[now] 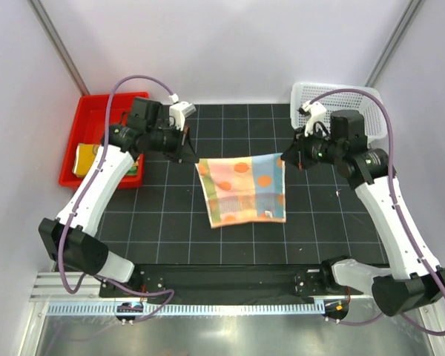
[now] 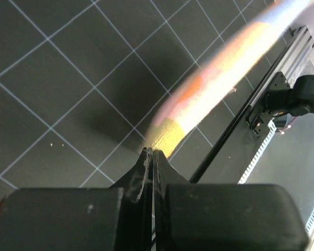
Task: Fold and stack the towels
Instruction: Fold the towel
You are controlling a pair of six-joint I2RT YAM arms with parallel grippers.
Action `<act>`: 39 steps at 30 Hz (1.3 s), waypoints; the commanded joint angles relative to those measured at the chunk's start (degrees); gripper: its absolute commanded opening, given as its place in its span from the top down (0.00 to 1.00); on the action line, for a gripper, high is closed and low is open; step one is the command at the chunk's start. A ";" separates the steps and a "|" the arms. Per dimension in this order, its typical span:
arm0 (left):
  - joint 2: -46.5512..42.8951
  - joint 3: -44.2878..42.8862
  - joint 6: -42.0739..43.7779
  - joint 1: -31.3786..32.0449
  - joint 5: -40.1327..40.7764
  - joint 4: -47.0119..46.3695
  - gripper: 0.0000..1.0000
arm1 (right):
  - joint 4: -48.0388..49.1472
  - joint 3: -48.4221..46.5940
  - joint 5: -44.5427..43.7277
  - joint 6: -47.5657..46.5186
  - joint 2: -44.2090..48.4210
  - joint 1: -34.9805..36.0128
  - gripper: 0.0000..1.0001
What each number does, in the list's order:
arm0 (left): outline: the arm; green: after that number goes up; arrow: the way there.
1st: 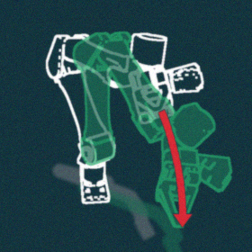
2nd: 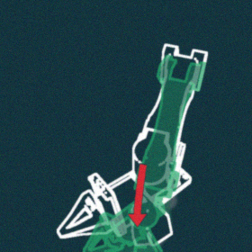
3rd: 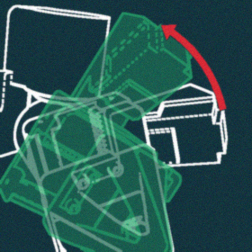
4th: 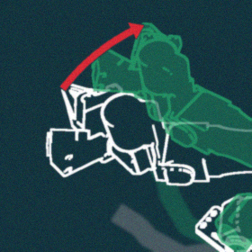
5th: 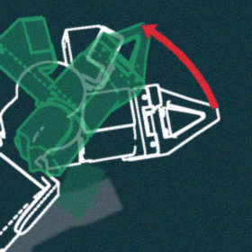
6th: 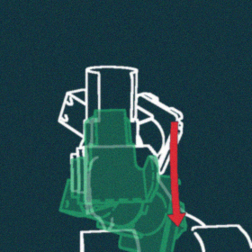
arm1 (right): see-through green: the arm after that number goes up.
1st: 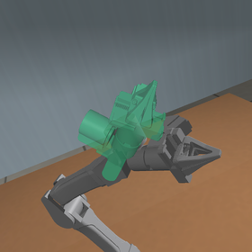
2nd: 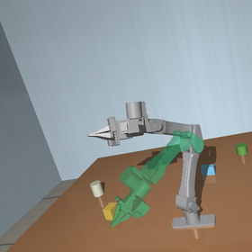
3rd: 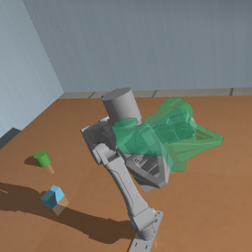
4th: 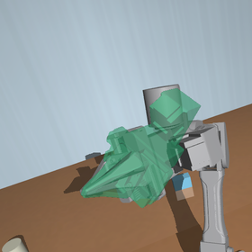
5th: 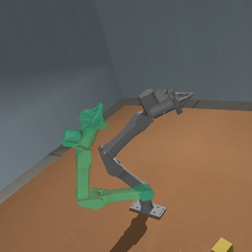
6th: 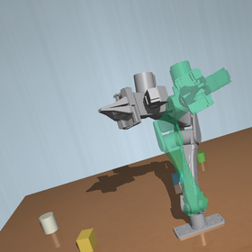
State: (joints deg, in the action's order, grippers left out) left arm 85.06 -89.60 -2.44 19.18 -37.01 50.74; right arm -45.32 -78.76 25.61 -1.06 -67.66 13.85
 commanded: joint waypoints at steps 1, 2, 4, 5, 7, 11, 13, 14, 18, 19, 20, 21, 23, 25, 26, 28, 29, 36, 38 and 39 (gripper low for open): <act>1.15 -0.12 -2.92 -1.07 4.49 -3.29 1.00 | 3.56 4.65 -0.56 2.90 0.25 0.30 0.99; 3.17 -1.18 -2.66 -1.34 3.80 -2.58 1.00 | 6.27 5.63 -0.12 2.99 -1.93 0.30 0.99; 10.09 -3.02 -2.40 -1.60 3.26 -1.44 1.00 | 9.53 8.34 1.02 3.43 -4.92 0.30 0.99; 12.83 -4.77 -1.00 -1.69 3.79 -1.09 1.00 | 12.16 8.80 1.03 3.35 -8.42 0.30 0.99; 20.19 -6.98 0.49 -2.12 4.41 -1.34 1.00 | 15.24 9.85 1.11 2.21 -13.00 0.30 0.99; 33.46 -15.93 3.57 -4.75 1.43 -1.70 1.00 | 20.18 5.21 -0.82 -1.57 -27.05 0.22 0.99; 39.37 -24.53 4.63 -5.90 -0.42 -0.12 1.00 | 20.44 -0.04 -1.96 -3.67 -35.67 0.22 0.99; 44.79 -27.61 4.29 -6.95 -1.21 0.58 1.00 | 20.27 -1.99 -2.66 -4.47 -38.22 0.13 0.99; 54.75 -45.53 5.86 -8.19 -1.40 6.47 1.00 | 18.86 -8.86 -5.12 -7.20 -46.50 0.04 0.99; 55.82 -46.79 6.82 -8.45 -1.13 7.08 1.00 | 19.65 -9.39 -5.82 -7.64 -47.47 0.04 0.99; 56.44 -47.67 7.18 -8.46 -1.13 6.83 1.00 | 19.48 -9.91 -6.53 -8.51 -47.83 0.04 0.99; 56.80 -47.68 7.27 -8.80 -1.22 6.22 1.00 | 18.87 -10.36 -7.23 -9.04 -48.09 0.04 0.99; 56.54 -46.89 8.14 -8.98 -1.57 4.46 1.00 | 19.04 -10.19 -8.37 -9.48 -47.31 0.04 0.99; 56.18 -46.11 8.59 -8.98 -1.13 4.36 1.00 | 20.70 -8.09 -9.87 -9.66 -45.73 -0.05 0.99; 56.10 -45.84 9.29 -8.98 -1.13 4.71 1.00 | 20.88 -7.47 -10.39 -9.75 -44.24 0.04 0.99; 54.79 -44.26 9.64 -8.90 -1.22 4.98 1.00 | 20.89 -6.32 -11.10 -9.93 -42.83 -0.05 0.99; 54.26 -41.56 9.91 -8.90 -1.57 4.55 1.00 | 21.06 -5.88 -11.02 -9.84 -41.43 0.04 0.99; 47.14 -29.59 10.00 -8.90 -0.87 0.15 1.00 | 22.91 -0.43 -11.01 -8.61 -35.00 1.27 0.99; 44.95 -27.65 9.56 -8.90 -0.69 -1.25 1.00 | 22.47 1.15 -12.06 -7.73 -33.25 1.53 0.99; 44.15 -25.56 9.47 -8.90 0.01 -2.39 1.00 | 22.56 1.94 -12.42 -7.29 -32.54 1.62 0.99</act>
State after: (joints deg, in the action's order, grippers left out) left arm 136.07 -117.40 6.26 10.87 -38.22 52.62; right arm -23.90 -78.52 16.56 -8.86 -104.22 15.46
